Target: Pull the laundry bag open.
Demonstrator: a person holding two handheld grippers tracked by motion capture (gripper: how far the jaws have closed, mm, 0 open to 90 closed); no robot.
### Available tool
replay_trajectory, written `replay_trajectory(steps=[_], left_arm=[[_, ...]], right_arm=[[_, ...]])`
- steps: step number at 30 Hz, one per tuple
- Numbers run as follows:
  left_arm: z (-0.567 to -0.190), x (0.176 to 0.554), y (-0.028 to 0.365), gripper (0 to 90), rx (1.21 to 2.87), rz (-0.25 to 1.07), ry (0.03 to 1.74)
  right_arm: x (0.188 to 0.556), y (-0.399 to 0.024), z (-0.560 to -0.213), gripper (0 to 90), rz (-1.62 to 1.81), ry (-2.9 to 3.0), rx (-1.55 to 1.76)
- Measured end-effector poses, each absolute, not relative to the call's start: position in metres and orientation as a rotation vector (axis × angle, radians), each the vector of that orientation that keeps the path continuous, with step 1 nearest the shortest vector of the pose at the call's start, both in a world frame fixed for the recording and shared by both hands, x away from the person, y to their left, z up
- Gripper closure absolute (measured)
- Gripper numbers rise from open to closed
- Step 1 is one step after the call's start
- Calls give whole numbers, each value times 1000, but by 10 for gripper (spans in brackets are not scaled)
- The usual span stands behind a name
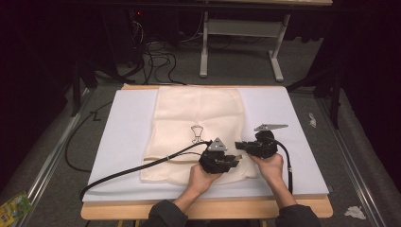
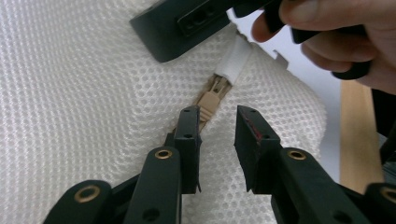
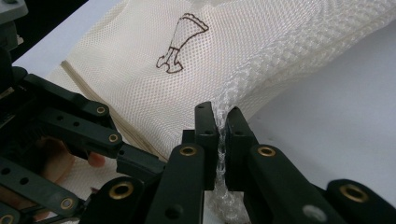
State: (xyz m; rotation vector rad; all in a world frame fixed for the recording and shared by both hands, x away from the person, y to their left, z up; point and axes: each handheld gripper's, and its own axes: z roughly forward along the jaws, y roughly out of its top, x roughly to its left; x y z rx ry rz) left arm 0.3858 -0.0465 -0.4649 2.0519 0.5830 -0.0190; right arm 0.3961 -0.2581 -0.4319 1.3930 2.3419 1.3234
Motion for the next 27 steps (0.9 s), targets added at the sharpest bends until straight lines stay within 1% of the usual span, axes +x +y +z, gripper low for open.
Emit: replay_trajectory(steps=[2,9,13,21,27], left_arm=[[-466,389,-47,694,2070,-15,627],[-469,393,-51,654,2062,-57,669],[-470,394,-53,638,2052,-55,678],[-468,393,-54,645,2016,-61,651],[-465,388,-54,660,2033,-43,610]], right_arm=[[396,-258,-432,881,1320,2342,1391],[397,-255,-432,881,1321,2350,1388],[397,-253,-433,882,1341,2355,1389],[397,-254,-432,883,1361,2354,1401],[397,-255,-432,883,1358,2355,1398]])
